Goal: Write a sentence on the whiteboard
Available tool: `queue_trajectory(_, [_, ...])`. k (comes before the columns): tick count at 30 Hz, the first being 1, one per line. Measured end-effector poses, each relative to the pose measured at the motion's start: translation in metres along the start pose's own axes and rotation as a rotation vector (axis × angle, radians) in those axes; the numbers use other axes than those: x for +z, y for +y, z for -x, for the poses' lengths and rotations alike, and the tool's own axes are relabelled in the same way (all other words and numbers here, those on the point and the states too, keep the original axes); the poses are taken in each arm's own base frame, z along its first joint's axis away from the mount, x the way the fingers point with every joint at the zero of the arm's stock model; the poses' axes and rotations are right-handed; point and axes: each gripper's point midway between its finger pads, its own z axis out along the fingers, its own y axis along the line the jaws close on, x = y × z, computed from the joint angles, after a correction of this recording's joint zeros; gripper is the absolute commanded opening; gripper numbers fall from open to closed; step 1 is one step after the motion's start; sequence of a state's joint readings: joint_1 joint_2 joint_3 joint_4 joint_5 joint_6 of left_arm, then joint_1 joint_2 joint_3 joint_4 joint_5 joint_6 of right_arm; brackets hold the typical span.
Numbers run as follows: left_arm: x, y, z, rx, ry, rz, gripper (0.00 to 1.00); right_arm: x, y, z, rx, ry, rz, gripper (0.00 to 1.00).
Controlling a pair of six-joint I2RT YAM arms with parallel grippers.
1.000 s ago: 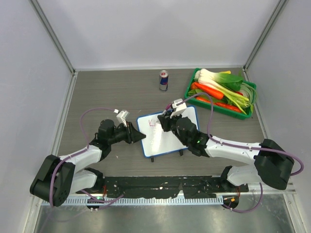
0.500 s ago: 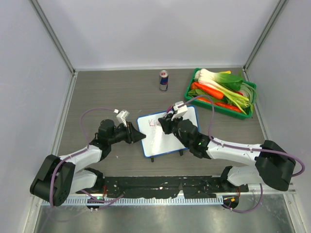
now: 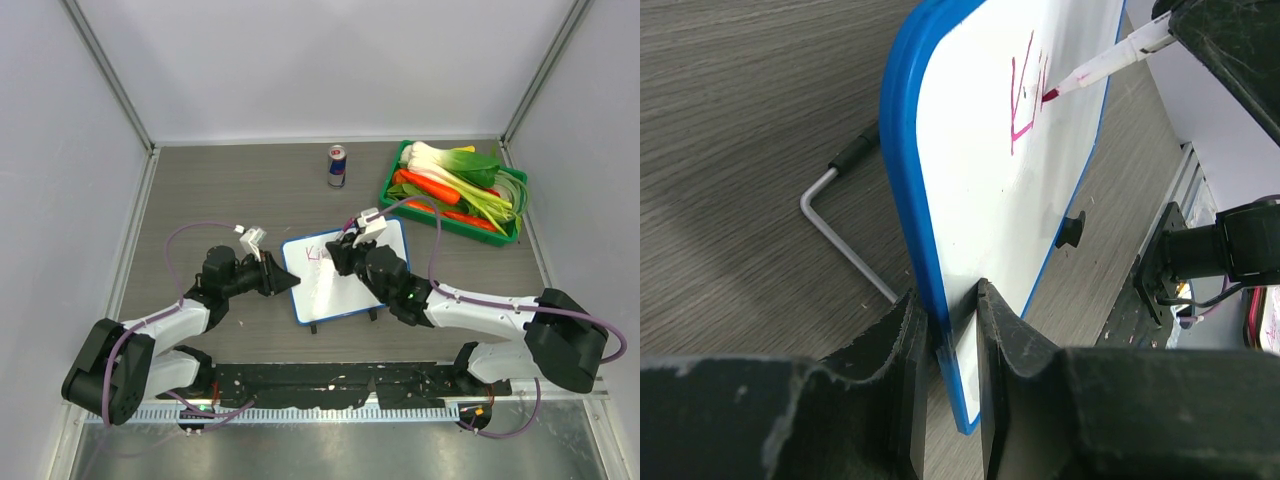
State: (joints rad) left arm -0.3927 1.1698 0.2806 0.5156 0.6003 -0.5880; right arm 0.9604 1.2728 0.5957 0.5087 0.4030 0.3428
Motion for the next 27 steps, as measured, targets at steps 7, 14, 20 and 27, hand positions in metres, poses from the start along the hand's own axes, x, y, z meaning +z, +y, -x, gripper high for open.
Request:
queue_trajectory(7, [0.0,0.0,0.0,0.001,0.0,-0.001,0.0,0.006,0.002,0.008,-0.015,-0.018,-0.01,0.01])
queue_trajectory(14, [0.0,0.0,0.0,0.002,0.0,-0.001,0.0,0.009,-0.003,0.016,-0.024,-0.034,-0.038,0.01])
queue_trajectory(20, [0.0,0.0,0.0,0.002,0.0,-0.001,0.0,0.009,-0.004,0.015,-0.025,-0.033,-0.043,0.01])
queue_trajectory(27, [0.0,0.0,0.0,0.002,0.0,-0.001,0.0,0.004,-0.007,0.012,-0.026,-0.023,-0.047,0.01])
